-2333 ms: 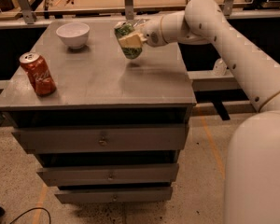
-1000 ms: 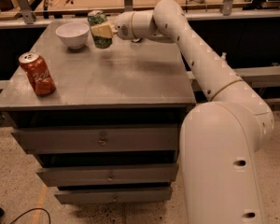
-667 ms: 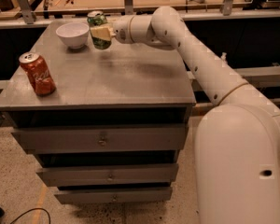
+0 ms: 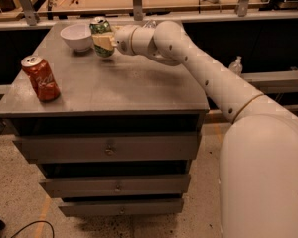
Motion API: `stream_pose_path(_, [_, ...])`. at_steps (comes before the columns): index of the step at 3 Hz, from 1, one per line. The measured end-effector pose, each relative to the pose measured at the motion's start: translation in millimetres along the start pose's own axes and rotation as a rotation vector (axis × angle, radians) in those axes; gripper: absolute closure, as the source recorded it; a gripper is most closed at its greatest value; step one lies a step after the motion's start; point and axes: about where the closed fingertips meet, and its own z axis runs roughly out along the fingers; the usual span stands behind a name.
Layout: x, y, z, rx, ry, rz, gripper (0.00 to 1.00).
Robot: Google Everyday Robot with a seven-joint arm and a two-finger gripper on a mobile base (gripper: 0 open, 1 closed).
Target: Move green can near white bowl
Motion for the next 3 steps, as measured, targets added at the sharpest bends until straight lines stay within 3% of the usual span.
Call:
stream_pose_path(1, [4, 1, 11, -0.014, -0.005, 0.010, 0.84])
stream_pose_path(3, [13, 5, 29, -0.043, 0.005, 0.019, 0.37])
